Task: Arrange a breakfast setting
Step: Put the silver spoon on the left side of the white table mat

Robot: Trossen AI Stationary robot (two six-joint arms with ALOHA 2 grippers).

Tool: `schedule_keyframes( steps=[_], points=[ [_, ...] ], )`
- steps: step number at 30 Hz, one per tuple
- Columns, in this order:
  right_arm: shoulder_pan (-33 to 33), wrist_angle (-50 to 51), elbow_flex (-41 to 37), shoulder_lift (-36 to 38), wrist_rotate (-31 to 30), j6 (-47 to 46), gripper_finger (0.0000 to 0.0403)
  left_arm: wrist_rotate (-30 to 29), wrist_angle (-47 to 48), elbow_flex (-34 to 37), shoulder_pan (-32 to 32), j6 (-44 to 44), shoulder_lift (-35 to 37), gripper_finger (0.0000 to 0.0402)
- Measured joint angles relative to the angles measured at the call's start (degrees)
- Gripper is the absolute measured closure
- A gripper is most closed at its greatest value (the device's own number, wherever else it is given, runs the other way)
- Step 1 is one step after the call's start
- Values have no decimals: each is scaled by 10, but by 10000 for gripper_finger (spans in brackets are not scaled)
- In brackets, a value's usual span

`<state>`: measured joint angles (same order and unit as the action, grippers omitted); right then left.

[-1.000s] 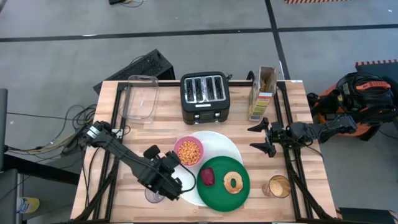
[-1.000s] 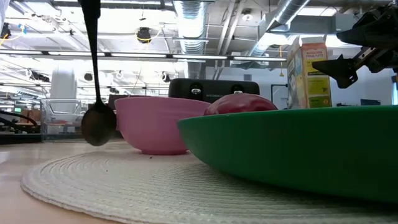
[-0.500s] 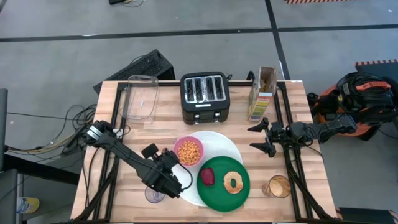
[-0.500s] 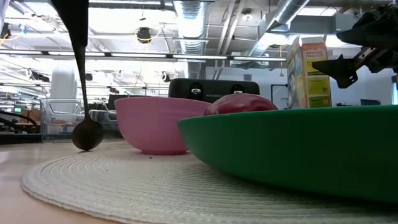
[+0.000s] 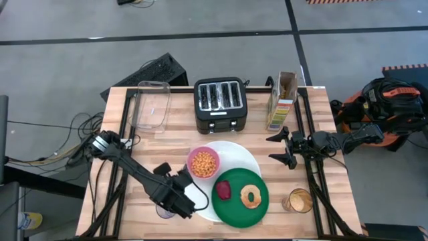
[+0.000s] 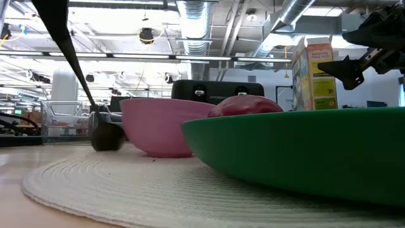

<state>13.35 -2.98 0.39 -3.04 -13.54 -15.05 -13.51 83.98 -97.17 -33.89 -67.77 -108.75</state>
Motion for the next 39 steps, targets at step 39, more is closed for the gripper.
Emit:
schedule_keyframes(
  steps=[39],
  points=[
    [0, 0, 0, 0, 0, 0, 5, -28, 11, 0, -2, -43, -1, 397]
  ],
)
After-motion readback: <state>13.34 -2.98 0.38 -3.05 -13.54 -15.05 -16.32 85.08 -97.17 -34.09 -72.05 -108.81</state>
